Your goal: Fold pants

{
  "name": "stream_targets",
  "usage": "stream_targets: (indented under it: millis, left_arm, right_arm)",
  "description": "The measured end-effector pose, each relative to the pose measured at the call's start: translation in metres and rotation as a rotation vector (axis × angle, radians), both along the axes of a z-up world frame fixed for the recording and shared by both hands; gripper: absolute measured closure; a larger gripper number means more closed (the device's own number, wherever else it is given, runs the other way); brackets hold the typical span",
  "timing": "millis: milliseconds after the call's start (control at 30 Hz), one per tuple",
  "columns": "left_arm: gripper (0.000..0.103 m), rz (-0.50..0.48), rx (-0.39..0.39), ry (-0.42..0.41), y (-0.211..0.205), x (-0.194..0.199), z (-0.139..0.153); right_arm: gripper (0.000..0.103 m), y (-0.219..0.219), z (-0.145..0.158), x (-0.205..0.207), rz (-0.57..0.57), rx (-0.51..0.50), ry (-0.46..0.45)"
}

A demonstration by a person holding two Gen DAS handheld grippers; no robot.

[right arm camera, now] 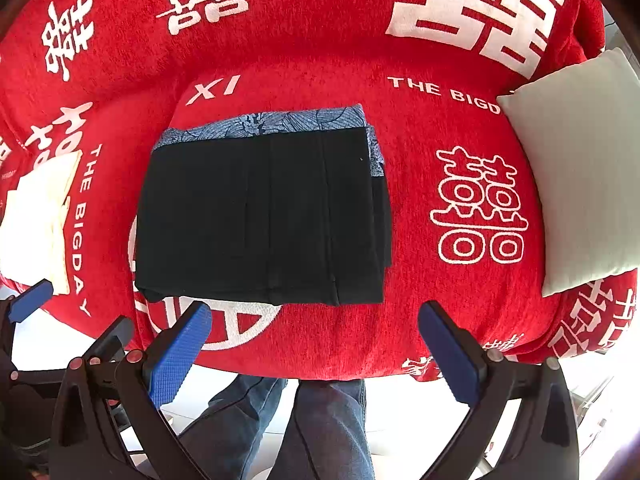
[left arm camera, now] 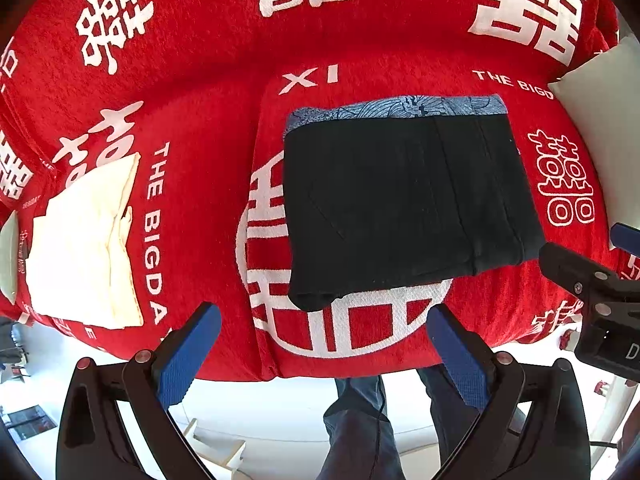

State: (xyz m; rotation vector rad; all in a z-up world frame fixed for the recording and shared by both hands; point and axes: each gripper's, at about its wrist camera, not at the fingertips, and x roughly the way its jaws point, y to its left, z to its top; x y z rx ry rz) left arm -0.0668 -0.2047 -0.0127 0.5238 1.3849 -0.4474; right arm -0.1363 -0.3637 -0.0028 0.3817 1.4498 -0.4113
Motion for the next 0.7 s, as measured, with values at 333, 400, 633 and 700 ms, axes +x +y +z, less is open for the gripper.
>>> stream_targets:
  millis: [333,400,633,700]
  left_arm:
    - [0.000,0.006,0.001,-0.002,-0.0017,-0.0006,-0.0020]
    - [0.000,0.010,-0.007,0.001,-0.0014,0.0000,-0.0019]
    - [0.000,0.027,-0.021,0.018,-0.0008,0.0019,-0.0039]
    - [0.000,0.030,-0.022,0.021,-0.0006,0.0019,-0.0047]
  right_arm:
    - [0.000,0.0006,-0.0019,0.0015,0.004,0.005,0.002]
    - [0.000,0.0005,-0.0027,0.0016,0.004,0.007,0.003]
    - [0.000,-0.0006,-0.0045,0.0020,0.003,0.009,0.007]
    - [0.000,-0.0012,-0.0050,0.0022,0.003,0.009,0.008]
